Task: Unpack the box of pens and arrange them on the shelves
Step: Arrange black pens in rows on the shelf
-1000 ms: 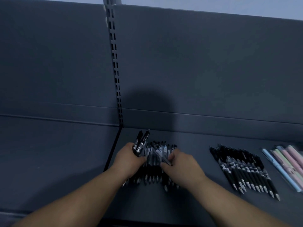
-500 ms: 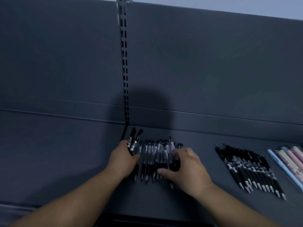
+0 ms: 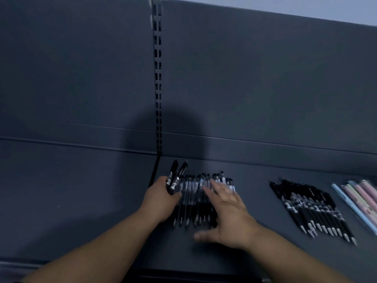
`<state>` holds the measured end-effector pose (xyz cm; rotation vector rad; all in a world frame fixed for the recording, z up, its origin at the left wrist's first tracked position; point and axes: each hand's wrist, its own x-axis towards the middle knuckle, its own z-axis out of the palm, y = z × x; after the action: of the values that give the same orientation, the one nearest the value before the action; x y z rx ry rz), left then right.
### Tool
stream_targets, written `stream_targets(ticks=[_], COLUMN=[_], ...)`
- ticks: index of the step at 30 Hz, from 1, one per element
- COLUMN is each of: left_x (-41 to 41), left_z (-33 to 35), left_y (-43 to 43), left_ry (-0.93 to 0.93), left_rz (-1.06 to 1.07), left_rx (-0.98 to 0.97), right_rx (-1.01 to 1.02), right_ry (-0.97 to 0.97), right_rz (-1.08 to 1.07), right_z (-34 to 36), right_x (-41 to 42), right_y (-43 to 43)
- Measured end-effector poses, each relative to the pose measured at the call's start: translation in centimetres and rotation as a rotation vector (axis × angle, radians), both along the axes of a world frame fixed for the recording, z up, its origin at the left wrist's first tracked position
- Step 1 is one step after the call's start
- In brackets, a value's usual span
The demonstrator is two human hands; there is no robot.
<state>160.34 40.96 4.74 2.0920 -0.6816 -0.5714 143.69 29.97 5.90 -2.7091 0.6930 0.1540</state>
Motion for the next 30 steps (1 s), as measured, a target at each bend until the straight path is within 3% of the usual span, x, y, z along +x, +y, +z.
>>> stream_targets(ticks=[3,10,13,17,22,26,30], left_x=[0.1,0.1,0.0,-1.2,-4.6,-8.0,-11.0], left_z=[-0.2,-0.1,0.6,2.4,4.5,5.4,5.1], left_y=[0.1,0.3,0.6,0.2,-1.3,-3.2,-6.1], left_ry=[0.01,0.009,-0.056,-0.089,0.222,0.375,0.358], left_rz=[-0.02,-0.044,-0.044,-0.112,-0.235,-0.317,-0.33], left_rx=[-0.026,-0.058,-0.103,-0.176,-0.322,-0.349,-0.321], right_rx=[-0.031,-0.046,0.01,0.268,0.937,1.059,1.106], right_ry=[0.066,-0.009,-0.189,-0.639,-0.75,-0.766,-0.789], right_rz=[0.1,0.066,-0.033,-0.433,-0.655,-0.672,-0.713], right_z=[0.2,0.0,0.3,2.1,4.5,4.6,4.4], right_x=[-0.4,0.2,0.2,0.9,-0.1,-2.6,-6.1], right_y=[-0.6,-0.8,0.1,1.0,0.4,-1.2,-3.6])
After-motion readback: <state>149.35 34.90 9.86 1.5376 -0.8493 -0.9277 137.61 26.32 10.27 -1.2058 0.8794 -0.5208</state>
